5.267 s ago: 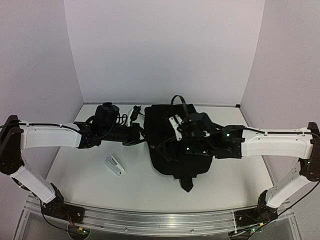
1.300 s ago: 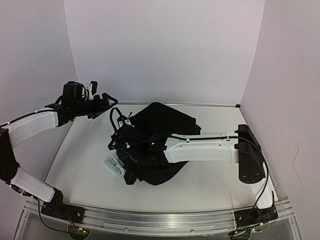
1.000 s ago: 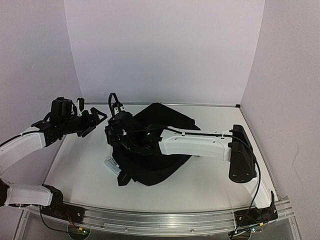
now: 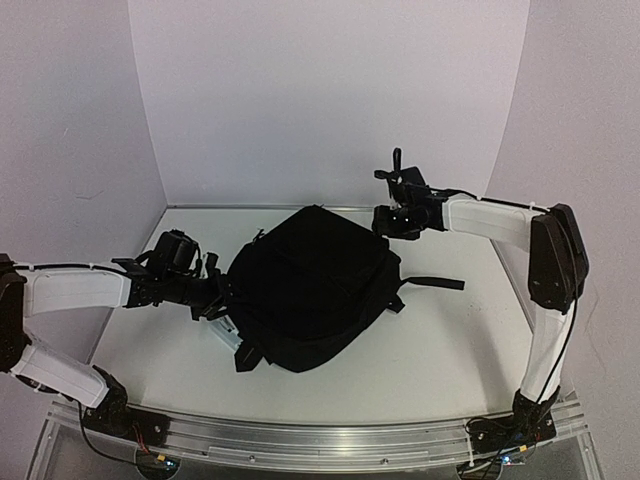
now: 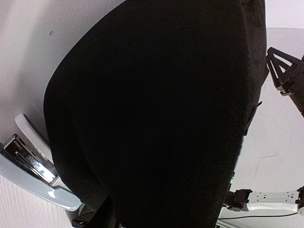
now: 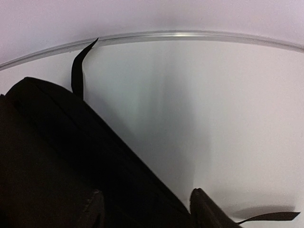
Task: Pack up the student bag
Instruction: Unzip the student bag at the center of the board.
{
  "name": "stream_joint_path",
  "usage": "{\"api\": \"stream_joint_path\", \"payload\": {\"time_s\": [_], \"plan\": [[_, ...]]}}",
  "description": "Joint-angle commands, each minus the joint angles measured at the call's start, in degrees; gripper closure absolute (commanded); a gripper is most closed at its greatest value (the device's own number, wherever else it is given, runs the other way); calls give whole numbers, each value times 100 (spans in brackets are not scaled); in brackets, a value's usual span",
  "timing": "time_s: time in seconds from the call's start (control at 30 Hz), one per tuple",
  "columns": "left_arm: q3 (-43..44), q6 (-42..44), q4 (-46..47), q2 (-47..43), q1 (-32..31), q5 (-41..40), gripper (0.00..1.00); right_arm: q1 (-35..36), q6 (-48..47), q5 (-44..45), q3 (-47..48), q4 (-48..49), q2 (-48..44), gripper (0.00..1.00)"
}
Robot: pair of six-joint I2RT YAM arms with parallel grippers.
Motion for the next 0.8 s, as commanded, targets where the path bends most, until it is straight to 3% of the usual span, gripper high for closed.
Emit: {"api": "stream_joint_path", "payload": {"time_s": [0.0, 0.1, 0.23, 0.53, 0.77], "plan": [[189, 208, 161, 184, -33, -189, 72, 82, 122, -556, -293, -46, 86, 49], [353, 359, 153, 319, -25, -263, 82, 77, 184, -616, -523, -38, 37, 63], [780, 767, 5, 592, 37, -426, 97, 78, 355, -684, -935, -28, -299, 100], [2568, 2009, 133, 2241, 939, 249, 100, 318, 886, -888, -2484, -90, -1612, 100], [4752, 3160, -333, 3942, 1064, 440, 100, 1359, 1667, -1267, -3492, -203, -2322, 100]]}}
